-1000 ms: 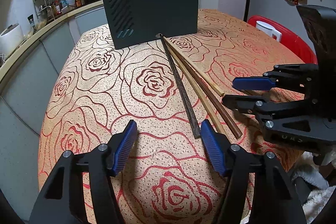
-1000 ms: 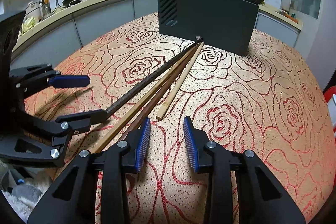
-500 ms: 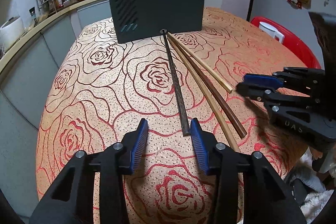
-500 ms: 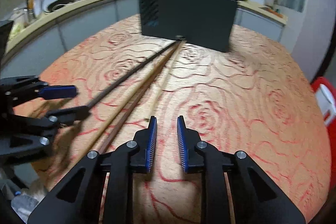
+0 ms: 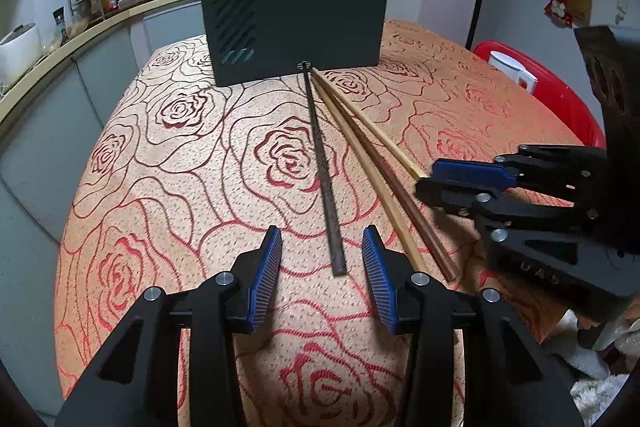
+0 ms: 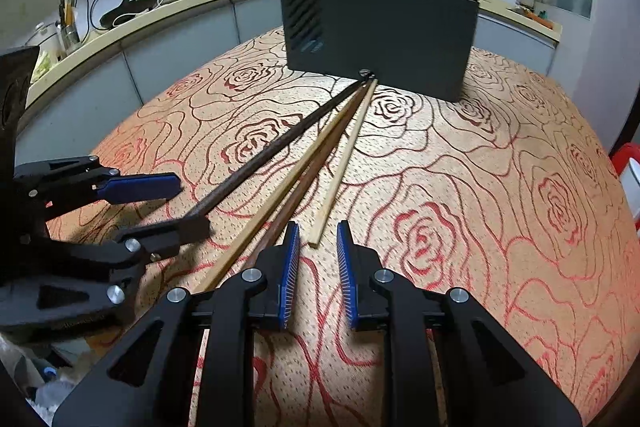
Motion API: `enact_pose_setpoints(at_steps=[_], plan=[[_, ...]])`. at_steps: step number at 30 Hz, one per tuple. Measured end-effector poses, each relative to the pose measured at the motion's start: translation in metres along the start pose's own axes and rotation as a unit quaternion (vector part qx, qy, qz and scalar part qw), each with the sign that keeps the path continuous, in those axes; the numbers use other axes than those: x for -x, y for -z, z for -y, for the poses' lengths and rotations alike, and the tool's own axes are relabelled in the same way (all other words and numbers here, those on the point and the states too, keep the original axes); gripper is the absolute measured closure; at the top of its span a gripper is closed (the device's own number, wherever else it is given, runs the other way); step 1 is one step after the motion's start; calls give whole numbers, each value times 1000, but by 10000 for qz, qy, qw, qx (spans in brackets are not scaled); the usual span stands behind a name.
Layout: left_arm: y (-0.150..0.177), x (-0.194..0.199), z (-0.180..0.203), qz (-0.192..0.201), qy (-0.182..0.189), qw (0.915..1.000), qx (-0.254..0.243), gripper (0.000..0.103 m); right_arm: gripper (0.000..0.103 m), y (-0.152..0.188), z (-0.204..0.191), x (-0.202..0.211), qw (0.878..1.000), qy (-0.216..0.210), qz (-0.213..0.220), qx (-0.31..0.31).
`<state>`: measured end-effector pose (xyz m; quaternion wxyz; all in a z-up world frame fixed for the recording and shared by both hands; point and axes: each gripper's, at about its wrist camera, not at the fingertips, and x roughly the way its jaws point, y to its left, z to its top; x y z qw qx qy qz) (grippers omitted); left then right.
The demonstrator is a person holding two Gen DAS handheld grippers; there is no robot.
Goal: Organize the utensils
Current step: 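Close the right gripper on a black chopstick while the left grasps a wooden one, then lift both held chopsticks upright and carry them over the green holder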
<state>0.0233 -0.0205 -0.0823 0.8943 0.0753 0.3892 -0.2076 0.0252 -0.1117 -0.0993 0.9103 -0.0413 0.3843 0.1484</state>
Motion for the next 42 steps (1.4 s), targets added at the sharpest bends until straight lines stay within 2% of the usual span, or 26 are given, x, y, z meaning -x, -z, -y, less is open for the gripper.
enact_pose_setpoints(at_steps=[2,5,8,10,11,18,23,28,33,42], plan=[[-1,-1,2,14,46,10000,3,62,84,-2,-2,-2,10000,32,21,12],[-1,-2,5,60,-20,10000,-76,64,92,-4,-1,-4,10000,82,41,12],[-1,-3,5,93,-88,9999,-114,79,93,-4,0,-5,9999,75,51,-46],[-1,-3,2,94,-61,9999,-54,93,93,-5,0,-5,9999,83,58,-39],[-2,-3,0,91,-41,9999,-22,95,93,-5,1,-5,9999,80,59,-40],[-2,1,-2,116,-51,9999,-19,95,96,-3,7,-2,9999,102,36,-132],[-8,23,-7,417,-108,9991,57,96,97,-3,23,15,9993,93,135,-331],[-16,51,-9,855,-251,9960,74,96,97,-10,37,42,9978,110,473,-457],[-28,86,-10,1356,-228,9905,82,96,97,-22,50,71,9942,110,897,-575],[-58,122,-20,1855,-291,9821,141,96,97,-40,71,112,9852,23,1499,-826]])
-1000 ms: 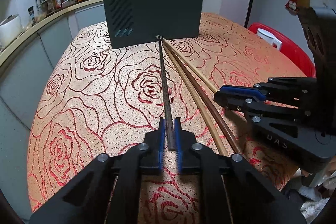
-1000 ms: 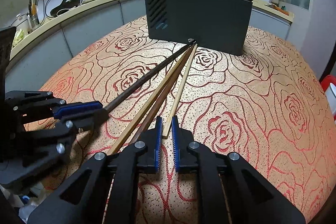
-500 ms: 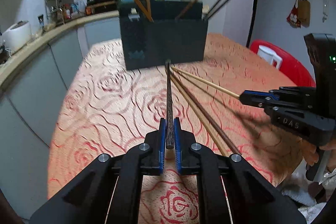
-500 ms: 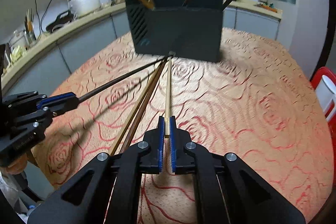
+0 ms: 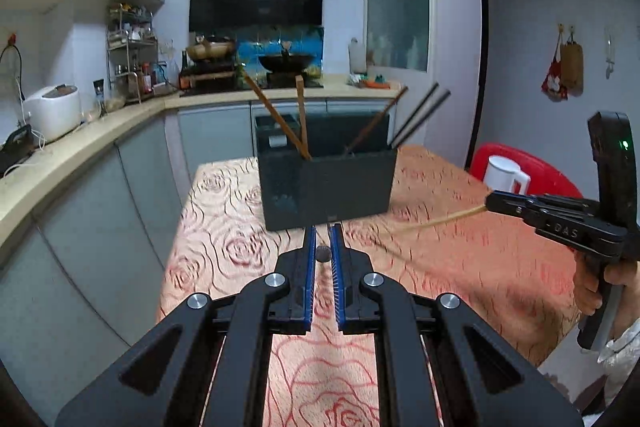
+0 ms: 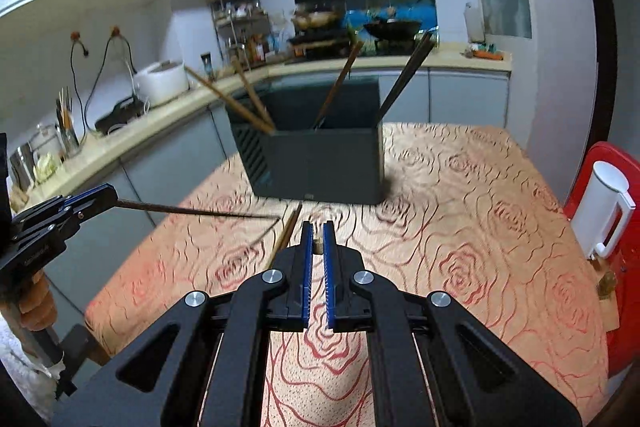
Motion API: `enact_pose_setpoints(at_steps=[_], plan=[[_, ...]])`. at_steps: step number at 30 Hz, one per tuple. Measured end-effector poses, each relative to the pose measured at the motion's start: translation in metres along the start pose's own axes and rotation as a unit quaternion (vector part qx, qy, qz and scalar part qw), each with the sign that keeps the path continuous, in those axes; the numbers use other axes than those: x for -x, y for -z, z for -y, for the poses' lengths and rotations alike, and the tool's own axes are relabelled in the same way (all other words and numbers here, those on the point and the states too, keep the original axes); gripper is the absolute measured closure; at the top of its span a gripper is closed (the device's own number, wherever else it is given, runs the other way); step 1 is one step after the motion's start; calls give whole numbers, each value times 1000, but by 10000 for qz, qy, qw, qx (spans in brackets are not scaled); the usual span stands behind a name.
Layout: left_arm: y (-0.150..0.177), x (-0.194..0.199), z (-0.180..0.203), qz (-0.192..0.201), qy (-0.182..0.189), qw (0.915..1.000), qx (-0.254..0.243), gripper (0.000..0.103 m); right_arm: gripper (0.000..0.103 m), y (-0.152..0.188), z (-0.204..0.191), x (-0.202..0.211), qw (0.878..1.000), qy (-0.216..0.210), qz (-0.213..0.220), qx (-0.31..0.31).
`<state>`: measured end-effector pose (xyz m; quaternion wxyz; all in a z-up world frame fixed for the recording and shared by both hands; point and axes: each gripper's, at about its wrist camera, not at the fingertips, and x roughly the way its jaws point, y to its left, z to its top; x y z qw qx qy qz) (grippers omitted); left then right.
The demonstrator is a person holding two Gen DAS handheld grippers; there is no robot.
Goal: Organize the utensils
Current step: 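Lift both held chopsticks upright and carry them over the green holder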
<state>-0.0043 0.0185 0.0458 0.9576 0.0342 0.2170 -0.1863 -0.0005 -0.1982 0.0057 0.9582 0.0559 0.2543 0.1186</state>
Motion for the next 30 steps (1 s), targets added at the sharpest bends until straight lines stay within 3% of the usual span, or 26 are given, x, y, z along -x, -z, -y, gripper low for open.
enact_pose_setpoints(at_steps=[9,16,25,30], plan=[[-39,-16,-1,74,-1,9999,-144,96,97,-26,15,10,9991,-123,336,-219],[-63,-28,-6,17,24,10000,-74,96,97,-47,24,5,9986,-200,323,-375],[-96,-38,-13,-120,71,9999,-72,96,97,-91,35,9,9976,-260,336,-540],[-126,-33,-10,13,153,9998,-111,96,97,-121,38,16,9975,-121,462,-523]])
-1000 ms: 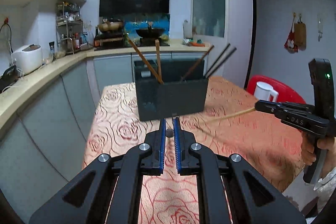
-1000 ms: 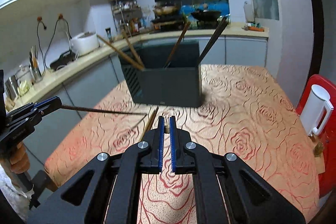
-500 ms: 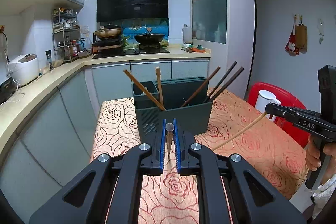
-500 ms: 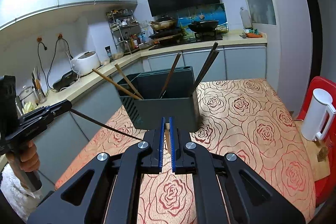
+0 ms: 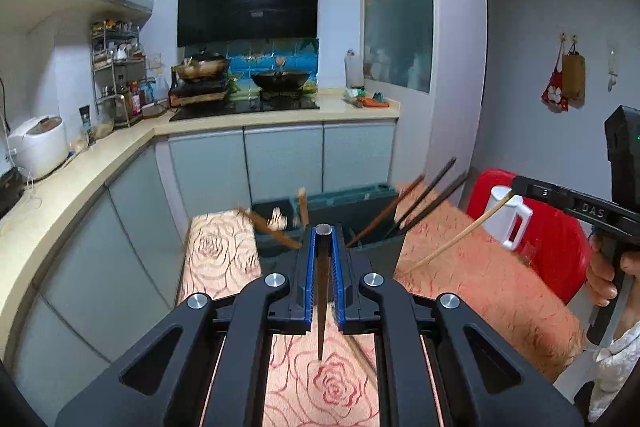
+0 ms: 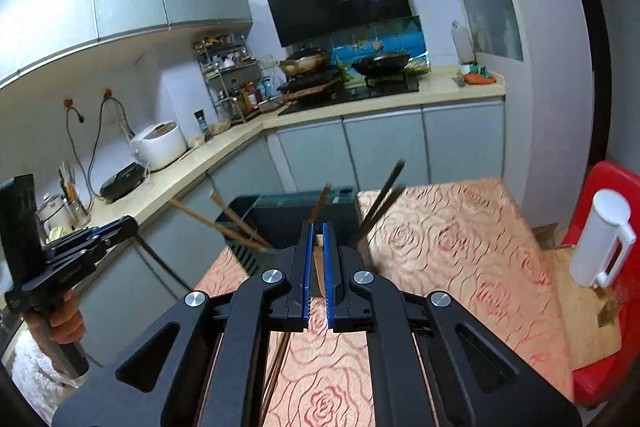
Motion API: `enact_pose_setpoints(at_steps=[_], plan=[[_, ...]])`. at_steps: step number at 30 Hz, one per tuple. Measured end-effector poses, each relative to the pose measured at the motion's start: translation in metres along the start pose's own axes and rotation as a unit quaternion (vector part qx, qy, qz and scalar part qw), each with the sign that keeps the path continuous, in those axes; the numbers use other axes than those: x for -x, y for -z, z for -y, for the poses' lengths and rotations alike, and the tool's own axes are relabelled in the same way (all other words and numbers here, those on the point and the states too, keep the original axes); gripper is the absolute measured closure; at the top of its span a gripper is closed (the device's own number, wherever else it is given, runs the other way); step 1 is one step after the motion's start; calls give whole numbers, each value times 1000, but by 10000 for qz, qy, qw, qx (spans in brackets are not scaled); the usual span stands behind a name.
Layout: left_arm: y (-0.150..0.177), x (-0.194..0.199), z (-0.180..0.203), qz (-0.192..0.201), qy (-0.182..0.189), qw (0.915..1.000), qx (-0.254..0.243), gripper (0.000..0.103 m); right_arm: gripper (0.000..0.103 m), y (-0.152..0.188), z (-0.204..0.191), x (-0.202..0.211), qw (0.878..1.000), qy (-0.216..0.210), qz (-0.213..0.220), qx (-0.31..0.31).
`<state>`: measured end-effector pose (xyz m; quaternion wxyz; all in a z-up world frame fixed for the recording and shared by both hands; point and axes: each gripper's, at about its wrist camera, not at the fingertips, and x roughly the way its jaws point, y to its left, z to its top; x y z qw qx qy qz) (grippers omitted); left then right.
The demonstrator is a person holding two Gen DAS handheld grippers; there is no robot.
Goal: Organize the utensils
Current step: 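Lift both held chopsticks upright and carry them over the green holder, then drop the chopsticks into the holder and open both grippers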
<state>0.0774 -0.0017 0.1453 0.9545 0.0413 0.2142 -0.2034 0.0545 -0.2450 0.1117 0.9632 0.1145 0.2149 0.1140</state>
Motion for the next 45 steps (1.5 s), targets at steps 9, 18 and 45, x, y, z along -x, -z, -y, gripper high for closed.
enact_pose_setpoints(at_steps=[9,18,45], plan=[[-60,-4,15,306,81,9995,-24,96,97,-48,-2,-4,9997,184,86,153],[-101,-34,37,518,-117,9985,-132,96,97,-73,-2,-30,9991,359,-96,207],[-77,-110,14,62,-649,9979,1,85,97,-56,1,-109,9947,488,-898,80]])
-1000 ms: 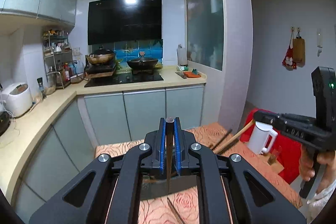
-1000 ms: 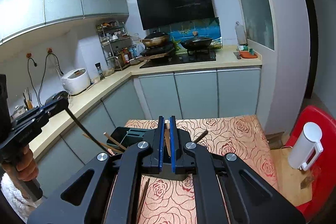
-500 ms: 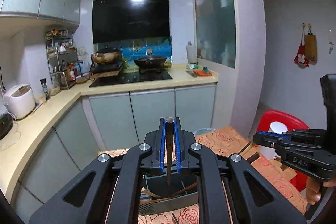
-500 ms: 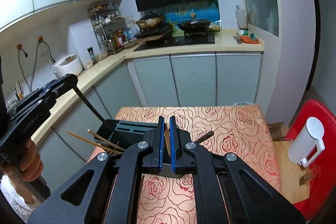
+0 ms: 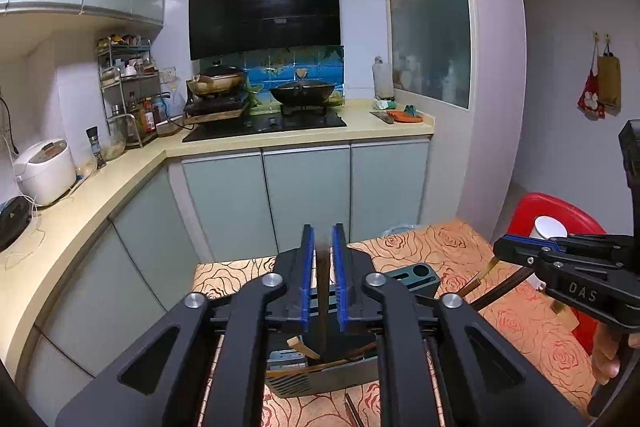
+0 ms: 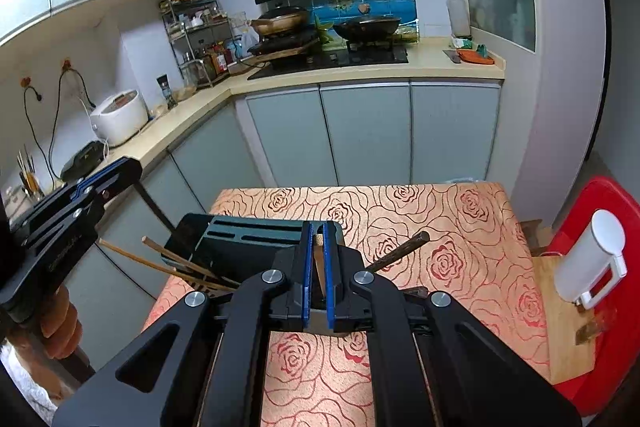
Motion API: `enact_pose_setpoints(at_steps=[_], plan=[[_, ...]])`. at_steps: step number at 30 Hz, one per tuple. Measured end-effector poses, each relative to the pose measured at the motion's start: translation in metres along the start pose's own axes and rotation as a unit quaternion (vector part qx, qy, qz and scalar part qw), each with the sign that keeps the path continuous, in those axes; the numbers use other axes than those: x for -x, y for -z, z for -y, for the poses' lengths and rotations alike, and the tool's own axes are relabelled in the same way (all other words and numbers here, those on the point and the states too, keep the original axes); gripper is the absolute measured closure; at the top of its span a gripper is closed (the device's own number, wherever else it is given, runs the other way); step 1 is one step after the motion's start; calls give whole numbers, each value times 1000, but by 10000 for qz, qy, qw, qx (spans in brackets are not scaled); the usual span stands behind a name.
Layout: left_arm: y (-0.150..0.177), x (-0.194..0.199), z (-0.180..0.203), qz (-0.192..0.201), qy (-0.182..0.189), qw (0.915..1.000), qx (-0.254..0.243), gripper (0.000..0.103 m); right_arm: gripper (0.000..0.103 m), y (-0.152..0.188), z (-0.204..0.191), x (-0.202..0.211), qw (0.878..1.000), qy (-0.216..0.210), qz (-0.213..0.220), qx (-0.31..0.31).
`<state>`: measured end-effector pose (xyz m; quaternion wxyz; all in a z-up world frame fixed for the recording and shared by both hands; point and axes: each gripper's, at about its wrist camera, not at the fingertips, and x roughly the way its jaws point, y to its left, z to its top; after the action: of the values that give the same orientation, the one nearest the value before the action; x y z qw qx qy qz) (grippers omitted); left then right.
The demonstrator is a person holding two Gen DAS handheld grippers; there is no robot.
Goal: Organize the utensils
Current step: 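Drop the chopsticks into the holder and open both grippers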
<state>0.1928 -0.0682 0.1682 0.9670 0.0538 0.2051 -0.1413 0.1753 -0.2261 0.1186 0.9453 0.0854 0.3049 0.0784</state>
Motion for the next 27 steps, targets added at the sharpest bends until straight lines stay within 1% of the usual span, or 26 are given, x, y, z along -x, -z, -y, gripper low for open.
enact_pose_setpoints(at_steps=[1,2,3,4,5,6,7,8,10,11,13,20,24,26,27], plan=[[0,2,-1,28,-11,10000,15,71,97,0,1,0,10000,-40,14,-27],[1,4,-2,62,-24,10000,29,64,96,0,1,0,10000,-56,24,-35],[1,7,-4,115,-47,9999,50,55,95,-1,1,1,10000,-56,38,-39],[1,10,-5,146,-40,9999,67,51,95,0,2,2,10000,-62,51,-41],[1,12,-6,160,-31,9998,79,48,95,0,1,3,10000,-60,60,-39],[2,14,-7,174,-28,9998,95,43,94,0,1,4,9999,-52,79,-34],[3,17,-9,202,-33,9997,120,38,93,0,2,4,9999,-46,91,-34],[3,19,-10,222,-20,9997,133,37,91,0,2,5,9999,-45,105,-39],[5,24,-11,242,10,9996,152,32,71,1,4,8,9998,-43,149,-94],[7,26,-11,246,15,9996,156,31,68,1,4,10,9998,-33,182,-116],[10,30,-12,272,-6,9995,153,25,66,2,4,14,9996,-31,246,-96],[30,40,-16,244,2,9996,174,22,66,14,3,28,9992,-7,405,12],[48,44,-18,190,-28,9997,168,22,66,27,5,37,9988,-26,485,38],[61,47,-18,161,-52,9998,118,22,62,38,6,43,9985,-32,539,44],[69,49,-18,157,-77,9998,80,22,57,44,7,46,9982,-9,593,51]])
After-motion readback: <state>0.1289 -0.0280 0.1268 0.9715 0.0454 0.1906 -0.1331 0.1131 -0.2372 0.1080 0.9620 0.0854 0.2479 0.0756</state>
